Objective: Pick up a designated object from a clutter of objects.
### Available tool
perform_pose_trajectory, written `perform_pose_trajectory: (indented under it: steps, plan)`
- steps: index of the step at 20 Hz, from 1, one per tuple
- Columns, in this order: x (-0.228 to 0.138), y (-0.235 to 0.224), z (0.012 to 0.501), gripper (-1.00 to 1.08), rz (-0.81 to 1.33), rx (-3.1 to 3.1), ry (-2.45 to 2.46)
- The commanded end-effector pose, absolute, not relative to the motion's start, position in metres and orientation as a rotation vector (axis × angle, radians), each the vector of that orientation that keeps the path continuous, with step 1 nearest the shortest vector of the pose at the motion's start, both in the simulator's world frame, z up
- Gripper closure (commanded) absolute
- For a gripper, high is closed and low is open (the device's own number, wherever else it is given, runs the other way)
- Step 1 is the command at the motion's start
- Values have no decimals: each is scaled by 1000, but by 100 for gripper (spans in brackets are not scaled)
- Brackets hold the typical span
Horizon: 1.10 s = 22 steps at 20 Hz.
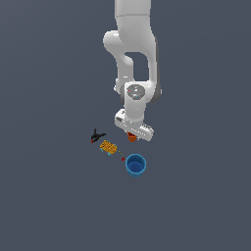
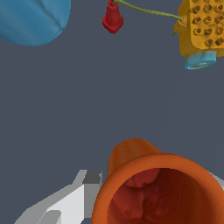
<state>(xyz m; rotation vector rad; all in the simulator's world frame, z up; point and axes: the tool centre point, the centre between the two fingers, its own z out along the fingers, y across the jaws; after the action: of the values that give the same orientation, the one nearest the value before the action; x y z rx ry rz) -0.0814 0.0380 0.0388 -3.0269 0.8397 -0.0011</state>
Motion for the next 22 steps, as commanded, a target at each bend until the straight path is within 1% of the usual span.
perform_pose_trajectory:
  steps: [1, 13, 22]
  plan:
    - [-82, 38, 38, 108, 0, -3027, 841]
    - [-79, 37, 44, 108, -3, -3027, 840]
    - [-65, 28, 83, 108, -3, -3027, 840]
